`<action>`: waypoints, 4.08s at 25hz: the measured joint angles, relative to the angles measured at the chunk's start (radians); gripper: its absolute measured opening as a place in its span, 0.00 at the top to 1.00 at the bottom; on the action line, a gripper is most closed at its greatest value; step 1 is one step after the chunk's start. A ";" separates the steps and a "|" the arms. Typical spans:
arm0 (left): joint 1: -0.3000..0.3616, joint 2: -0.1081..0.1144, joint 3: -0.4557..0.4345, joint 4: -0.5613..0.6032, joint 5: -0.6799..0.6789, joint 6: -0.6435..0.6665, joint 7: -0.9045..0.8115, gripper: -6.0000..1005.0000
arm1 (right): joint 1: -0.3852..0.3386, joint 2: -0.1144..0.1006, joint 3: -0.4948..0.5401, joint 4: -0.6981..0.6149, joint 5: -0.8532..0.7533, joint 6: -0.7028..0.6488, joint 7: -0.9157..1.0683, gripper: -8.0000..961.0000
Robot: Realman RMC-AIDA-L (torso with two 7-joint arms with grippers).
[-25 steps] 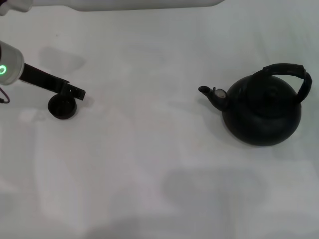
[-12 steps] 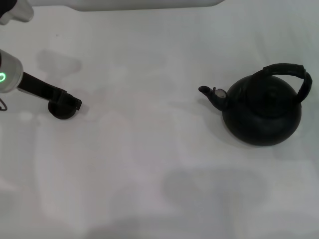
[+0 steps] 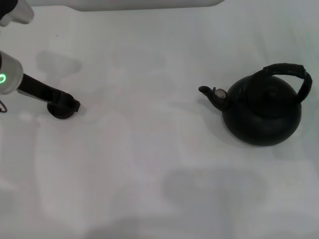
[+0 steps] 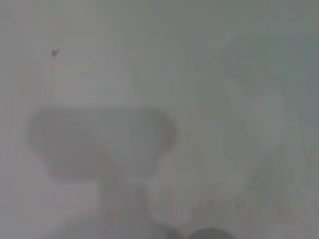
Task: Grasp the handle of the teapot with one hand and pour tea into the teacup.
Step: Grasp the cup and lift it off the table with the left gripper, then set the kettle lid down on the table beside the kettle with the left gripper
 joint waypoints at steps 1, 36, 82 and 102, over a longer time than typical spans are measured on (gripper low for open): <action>-0.002 0.000 -0.001 -0.001 0.001 -0.002 -0.002 0.16 | 0.000 0.000 0.000 0.000 0.000 0.000 0.000 0.09; -0.301 -0.016 0.569 -0.097 -0.285 0.155 0.008 0.30 | 0.002 0.000 0.000 0.000 0.000 0.000 0.001 0.09; -0.310 -0.016 0.638 -0.173 -0.337 0.213 0.014 0.26 | 0.009 0.000 0.000 -0.005 0.000 0.009 0.003 0.09; -0.267 -0.015 0.632 0.006 -0.337 0.210 0.036 0.12 | 0.013 0.000 0.000 0.000 0.000 0.012 0.006 0.09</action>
